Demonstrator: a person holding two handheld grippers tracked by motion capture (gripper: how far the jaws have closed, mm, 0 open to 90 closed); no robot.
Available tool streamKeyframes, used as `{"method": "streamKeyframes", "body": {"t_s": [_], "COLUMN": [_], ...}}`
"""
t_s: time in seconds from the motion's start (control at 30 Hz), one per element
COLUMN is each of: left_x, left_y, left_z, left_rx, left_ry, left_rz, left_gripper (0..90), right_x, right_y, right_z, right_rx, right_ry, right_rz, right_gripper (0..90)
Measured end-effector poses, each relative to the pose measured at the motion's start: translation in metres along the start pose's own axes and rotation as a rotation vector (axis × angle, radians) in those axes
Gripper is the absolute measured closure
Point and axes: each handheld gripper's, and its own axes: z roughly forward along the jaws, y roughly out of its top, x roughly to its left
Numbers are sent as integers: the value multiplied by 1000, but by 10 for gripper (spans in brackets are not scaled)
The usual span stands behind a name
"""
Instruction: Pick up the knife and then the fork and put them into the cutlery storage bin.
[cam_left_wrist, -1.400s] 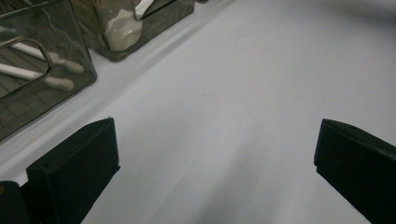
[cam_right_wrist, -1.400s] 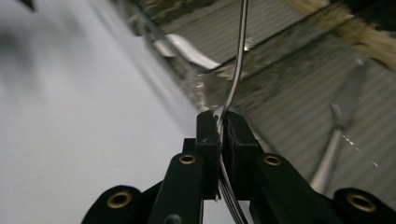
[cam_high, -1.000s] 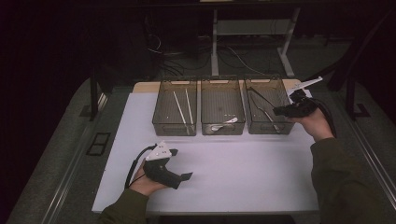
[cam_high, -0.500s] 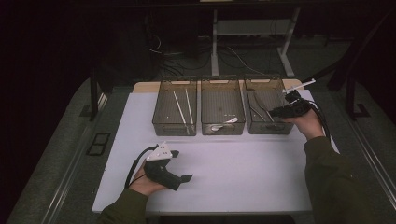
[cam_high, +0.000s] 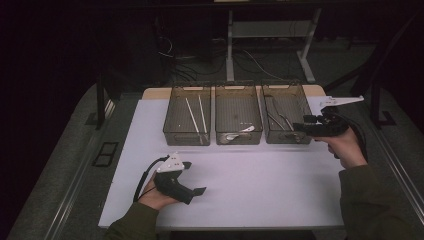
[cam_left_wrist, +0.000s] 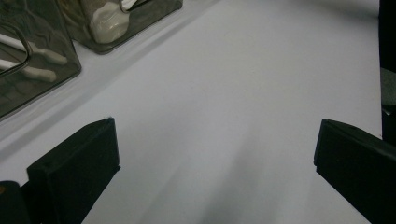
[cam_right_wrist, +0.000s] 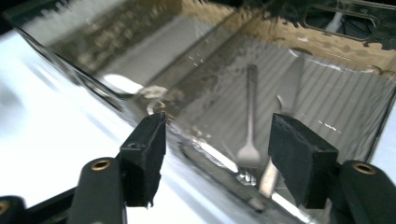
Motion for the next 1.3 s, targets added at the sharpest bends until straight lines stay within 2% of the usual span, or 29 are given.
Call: {"method": "streamKeyframes", "body": {"t_s": [0.07, 0.3, 0.5, 0.63, 0.73, 0.83, 1.0, 1.1, 1.3], "left_x": [0, 1, 1, 1, 2, 2, 2, 2, 3], "left_y": [0, 0, 0, -1, -1, -1, -1, -1, -1], "left_z": [0, -1, -1, -2, -2, -2, -2, -3, -4], "left_rx": [0, -6, -6, -6, -11, -13, -15, -15, -20], "left_ry": [1, -1, -2, 0, 1, 2, 1, 2, 1], "left_rz": [0, -6, -7, -8, -11, -16, -16, -16, -21], "left_gripper": [0, 0, 0, 0, 0, 0, 0, 0, 0], "right_x": [5, 30, 54, 68, 77, 81, 84, 85, 84], "right_y": [-7, -35, -55, -72, -85, -97, -112, -117, -124], "right_z": [-4, -12, -17, -16, -14, -13, -13, -14, -13], "right_rx": [-16, -31, -51, -52, -55, -71, -77, -80, -51], "right_ry": [25, 40, 72, 63, 47, 36, 61, 67, 59], "right_rz": [5, -24, -69, -107, -115, -106, -83, -80, -86], "right_gripper": [343, 285, 248, 197, 182, 173, 158, 144, 144]}}
